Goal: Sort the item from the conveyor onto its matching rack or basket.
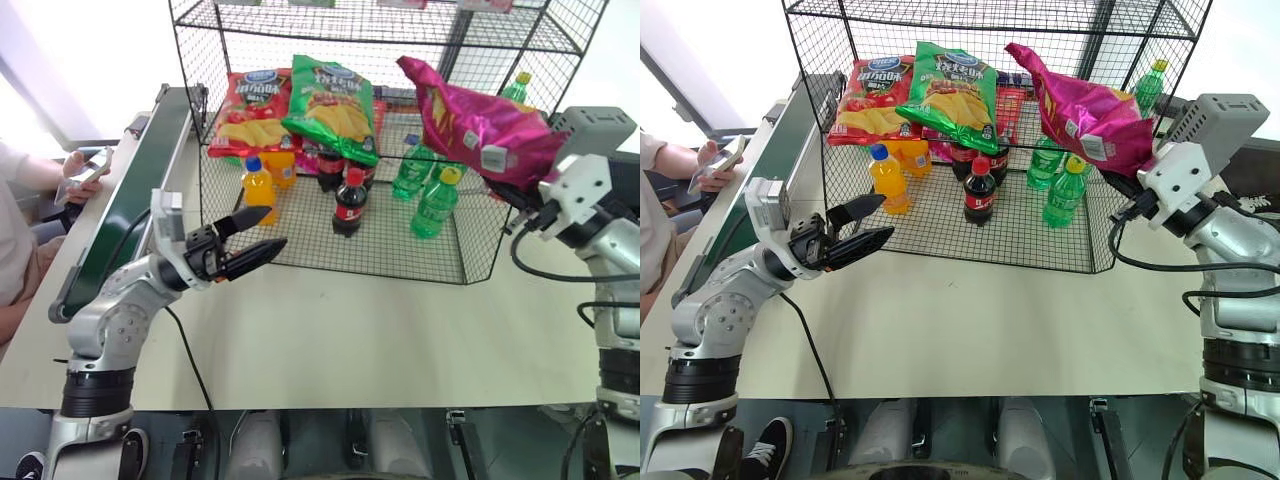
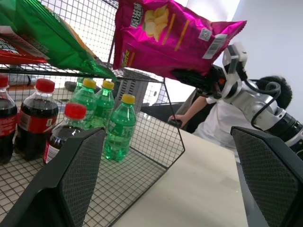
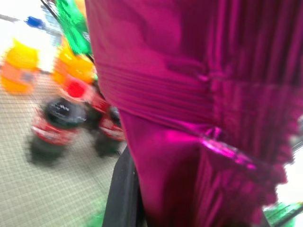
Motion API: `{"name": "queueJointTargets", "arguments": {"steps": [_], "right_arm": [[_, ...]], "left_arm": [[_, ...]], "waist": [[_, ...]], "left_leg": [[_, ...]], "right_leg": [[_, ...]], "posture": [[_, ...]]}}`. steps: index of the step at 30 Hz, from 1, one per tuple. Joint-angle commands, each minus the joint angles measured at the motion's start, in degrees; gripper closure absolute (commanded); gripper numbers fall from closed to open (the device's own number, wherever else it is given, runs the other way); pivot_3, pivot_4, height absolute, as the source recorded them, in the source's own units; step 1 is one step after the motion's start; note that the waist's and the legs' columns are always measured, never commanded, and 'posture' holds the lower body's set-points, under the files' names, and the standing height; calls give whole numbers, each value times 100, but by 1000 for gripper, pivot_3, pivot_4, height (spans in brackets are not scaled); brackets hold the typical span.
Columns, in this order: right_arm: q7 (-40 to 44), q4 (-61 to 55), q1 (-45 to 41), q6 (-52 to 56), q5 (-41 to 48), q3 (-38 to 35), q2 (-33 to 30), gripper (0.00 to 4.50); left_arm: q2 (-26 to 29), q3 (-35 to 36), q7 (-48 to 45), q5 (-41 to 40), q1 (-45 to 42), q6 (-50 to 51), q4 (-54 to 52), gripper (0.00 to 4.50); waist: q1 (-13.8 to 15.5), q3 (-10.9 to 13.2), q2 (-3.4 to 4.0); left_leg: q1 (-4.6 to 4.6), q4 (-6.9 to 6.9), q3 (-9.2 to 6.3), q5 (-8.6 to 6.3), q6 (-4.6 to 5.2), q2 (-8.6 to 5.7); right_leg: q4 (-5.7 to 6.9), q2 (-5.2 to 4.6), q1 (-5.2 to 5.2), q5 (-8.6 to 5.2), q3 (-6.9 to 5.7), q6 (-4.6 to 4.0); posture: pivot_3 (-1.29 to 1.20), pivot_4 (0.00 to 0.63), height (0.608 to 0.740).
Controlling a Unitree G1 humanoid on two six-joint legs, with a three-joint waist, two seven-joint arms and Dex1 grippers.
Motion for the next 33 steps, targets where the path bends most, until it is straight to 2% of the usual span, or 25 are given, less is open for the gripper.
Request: {"name": "queueJointTargets", "arguments": {"steps": [1, 7, 15, 23, 25, 27, 31, 32, 33], "right_arm": [[-1157, 532, -425, -735, -1497, 278, -370, 4223], [-2387, 821, -985, -825, -3492, 1258, -529, 4223], [-2668, 1290, -1621, -129, -3630, 1521, -302, 4223], [-2440, 1703, -2102, 286, -3376, 1651, -112, 4223], [-2546, 1872, -2239, 389, -3398, 1687, -62, 3190], [-2632, 1968, -2323, 385, -3486, 1771, -72, 2417], [-2462, 2023, -2371, 365, -3278, 1798, -21, 491], [-2389, 2004, -2355, 348, -3215, 1792, -37, 100], [-2271, 1949, -2334, 357, -3064, 1739, -33, 100]], "left_arm": [[-53, -56, -5, 128, -65, -127, -89, 0], [-191, -147, 77, 210, 38, -63, -229, 0], [-297, -180, 233, 241, 196, -61, -436, 0], [-367, -174, 345, 289, 294, -86, -515, 0], [-404, -140, 441, 282, 319, -80, -533, 0], [-415, -117, 495, 293, 353, -86, -554, 0], [-370, -93, 522, 307, 483, -109, -629, 0], [-353, -94, 519, 324, 500, -120, -641, 0], [-351, -73, 538, 305, 508, -106, -646, 0]], "waist": [[1, 0, 0], [-30, 0, 0], [-31, 0, 0], [-42, 0, 0], [-66, 0, 0], [-99, 0, 0], [-125, 0, 0], [-137, -1, -1], [-140, -1, -2]], "left_leg": [[0, 0, 0, 0, 0, 0], [1, -1, 10, 18, -31, 2], [0, -1, 15, 20, -35, 3], [1, -2, 17, 11, -19, 3], [1, -1, 17, 8, -13, 3], [1, -1, 17, 8, -13, 3], [0, -2, 17, 8, -14, 3], [2, -1, 18, 8, -14, 3], [3, -1, 19, 8, -14, 4]], "right_leg": [[0, 0, 0, 0, 1, 0], [2, 0, -6, 0, 11, 0], [3, 0, -9, 0, 16, 0], [3, 0, -9, 1, 17, 0], [3, 0, -9, 1, 18, 0], [4, 0, -9, 1, 18, 1], [3, -1, -9, 1, 18, 1], [4, -1, -8, 1, 19, 1], [4, -1, -8, 2, 19, 1]], "posture": [[0, 150, 740], [0, 150, 740], [0, 150, 740], [0, 150, 740], [0, 150, 740], [0, 150, 740], [0, 150, 740], [0, 150, 740], [0, 150, 740]]}}
